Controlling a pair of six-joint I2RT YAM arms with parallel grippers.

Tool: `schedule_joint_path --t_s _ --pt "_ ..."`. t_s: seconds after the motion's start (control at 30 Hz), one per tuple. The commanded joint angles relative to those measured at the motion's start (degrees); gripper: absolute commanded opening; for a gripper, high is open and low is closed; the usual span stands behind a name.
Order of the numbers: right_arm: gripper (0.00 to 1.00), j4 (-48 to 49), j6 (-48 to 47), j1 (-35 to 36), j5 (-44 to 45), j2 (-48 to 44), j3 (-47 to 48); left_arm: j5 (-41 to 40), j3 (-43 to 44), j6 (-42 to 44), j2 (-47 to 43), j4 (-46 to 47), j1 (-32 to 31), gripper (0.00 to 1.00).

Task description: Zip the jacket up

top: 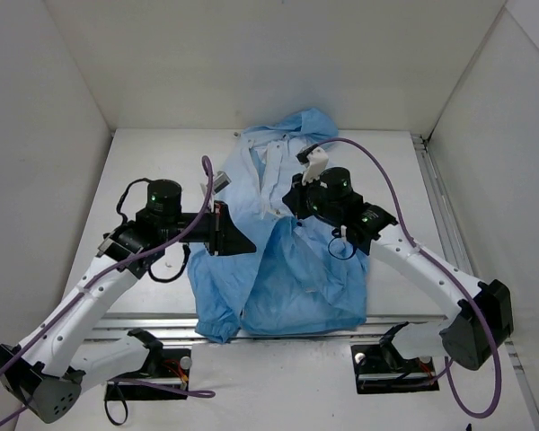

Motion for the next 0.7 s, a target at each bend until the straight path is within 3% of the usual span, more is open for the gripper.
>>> schedule_joint_path --t_s 0.0,0.1,0.13,0.23,0.37,0.5,0.6,0.67 --pt "0.00 2.35 -1.25 -0.10 2.44 -0.64 2.18 0.52 2.58 4.75 -0.93 -4.95 0.83 0.01" --pt "0.00 2.43 -0.20 1.48 2.96 -2.05 1.04 -7.28 5.56 3.37 -1.01 -9.01 1.54 0.29" --pt "0.00 2.35 0.15 1.92 2.87 -2.66 0.69 -11.93 6.71 2.31 -1.01 -10.16 1.54 0.45" --pt "0.00 2.35 2.17 2.89 2.79 -3.89 0.42 -18.10 8.74 -6.64 -1.19 -10.35 1.54 0.63" --pt "0.00 2.09 2.62 5.44 3.40 -4.60 0.42 -21.99 6.47 -22.62 -1.71 -9.82 0.23 0.65" --pt "0.00 -3.08 1.04 5.27 -1.33 -3.99 1.56 -30.22 5.93 -26.87 -4.25 -13.84 -2.94 0.70" --pt "0.00 -5.29 1.91 5.18 -4.07 -5.12 0.08 -31.48 3.56 -29.50 -6.37 -17.10 -3.47 0.72" --pt "0.18 -5.91 3.05 4.83 -5.03 -6.61 -1.33 -32.36 1.98 -31.35 -6.64 -19.90 -5.92 0.72"
